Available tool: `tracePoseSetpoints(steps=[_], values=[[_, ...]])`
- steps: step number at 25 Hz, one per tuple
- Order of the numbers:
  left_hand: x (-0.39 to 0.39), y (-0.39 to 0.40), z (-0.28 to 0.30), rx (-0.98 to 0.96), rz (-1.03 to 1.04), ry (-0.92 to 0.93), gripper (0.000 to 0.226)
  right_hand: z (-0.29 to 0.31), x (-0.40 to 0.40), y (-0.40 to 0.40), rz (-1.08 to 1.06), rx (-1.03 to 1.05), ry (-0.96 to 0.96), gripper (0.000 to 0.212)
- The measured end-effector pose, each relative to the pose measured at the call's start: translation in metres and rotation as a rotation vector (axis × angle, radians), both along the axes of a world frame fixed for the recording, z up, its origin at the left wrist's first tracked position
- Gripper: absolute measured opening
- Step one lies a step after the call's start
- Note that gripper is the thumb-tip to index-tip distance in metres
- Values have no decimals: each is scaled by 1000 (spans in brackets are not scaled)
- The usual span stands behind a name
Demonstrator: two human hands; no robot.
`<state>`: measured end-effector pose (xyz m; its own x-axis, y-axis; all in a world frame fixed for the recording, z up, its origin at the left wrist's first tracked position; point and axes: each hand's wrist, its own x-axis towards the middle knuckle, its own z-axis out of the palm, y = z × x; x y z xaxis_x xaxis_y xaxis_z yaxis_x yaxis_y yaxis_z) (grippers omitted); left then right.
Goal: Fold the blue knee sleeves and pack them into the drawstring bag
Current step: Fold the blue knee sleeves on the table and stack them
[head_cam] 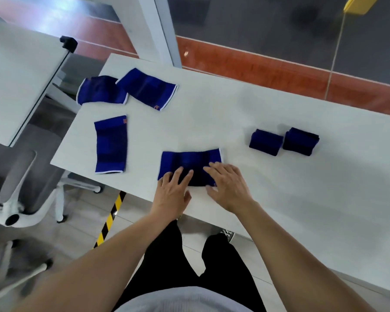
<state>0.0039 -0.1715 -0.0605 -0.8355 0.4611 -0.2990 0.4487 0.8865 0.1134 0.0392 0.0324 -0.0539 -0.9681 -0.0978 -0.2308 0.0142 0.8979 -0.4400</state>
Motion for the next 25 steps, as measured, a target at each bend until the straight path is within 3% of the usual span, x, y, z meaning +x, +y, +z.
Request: tracePoseSetpoints(steps=[2,7,12,15,17,21,23,25], values=[[-12,-11,3,-6,-52,-33,82,-10,7,-13,29,55,-66,66],[-57,-56,0,85,-153,-25,78,-24,6,-52,-238,198,38,51],[-91,-80,-11,289,-292,-4,35,-17,0,-92,-457,260,101,35],[-121,-83,5,354,-288,9,22,-6,-9,-107,-665,263,145,22],[-145,-76,31,414,-291,22,18,6,-19,-115,-823,76,156,15],[-188,-35,93,690,-180,36,15,31,-50,-117,-1161,-619,59,17],[-203,-8,106,801,-116,-37,22,30,-63,-114,-1315,-810,-10,19],[-207,13,104,801,-124,11,30,24,-70,-110,-1447,-885,-67,20]])
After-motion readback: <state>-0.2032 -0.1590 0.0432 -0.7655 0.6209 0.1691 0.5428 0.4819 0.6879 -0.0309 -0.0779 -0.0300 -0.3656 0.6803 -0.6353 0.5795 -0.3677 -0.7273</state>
